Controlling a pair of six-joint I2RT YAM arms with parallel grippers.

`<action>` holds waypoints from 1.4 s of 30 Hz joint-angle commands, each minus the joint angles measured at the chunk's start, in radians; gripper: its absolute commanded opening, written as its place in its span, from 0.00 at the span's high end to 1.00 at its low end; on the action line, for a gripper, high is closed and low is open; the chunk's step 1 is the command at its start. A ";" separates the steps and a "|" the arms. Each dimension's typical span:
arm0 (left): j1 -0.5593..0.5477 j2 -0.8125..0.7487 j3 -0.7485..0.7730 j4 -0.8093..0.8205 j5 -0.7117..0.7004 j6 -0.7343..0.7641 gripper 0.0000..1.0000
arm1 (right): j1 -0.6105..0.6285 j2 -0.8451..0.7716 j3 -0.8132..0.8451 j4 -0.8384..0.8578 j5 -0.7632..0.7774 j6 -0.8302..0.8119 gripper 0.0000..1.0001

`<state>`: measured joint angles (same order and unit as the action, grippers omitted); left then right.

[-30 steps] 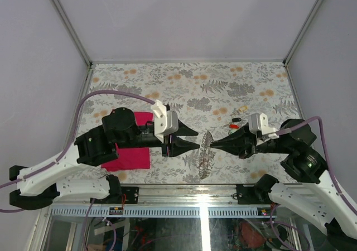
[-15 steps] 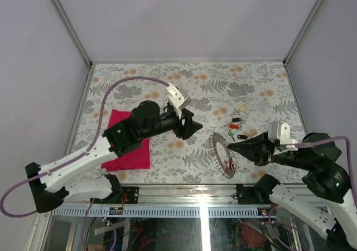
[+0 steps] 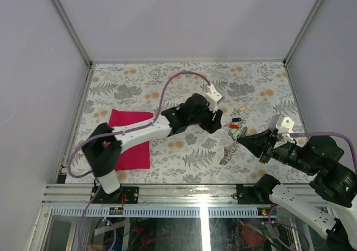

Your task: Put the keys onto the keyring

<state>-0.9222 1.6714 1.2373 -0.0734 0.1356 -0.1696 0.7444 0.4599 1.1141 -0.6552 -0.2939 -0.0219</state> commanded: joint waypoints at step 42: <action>-0.107 0.736 0.674 0.018 -0.038 -0.046 0.50 | 0.000 -0.026 0.031 0.056 0.061 0.111 1.00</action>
<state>-1.0225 2.3795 1.8626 -0.1207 0.0860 -0.2363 0.7444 0.4381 1.1320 -0.6838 -0.2039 0.0616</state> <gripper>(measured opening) 0.508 0.011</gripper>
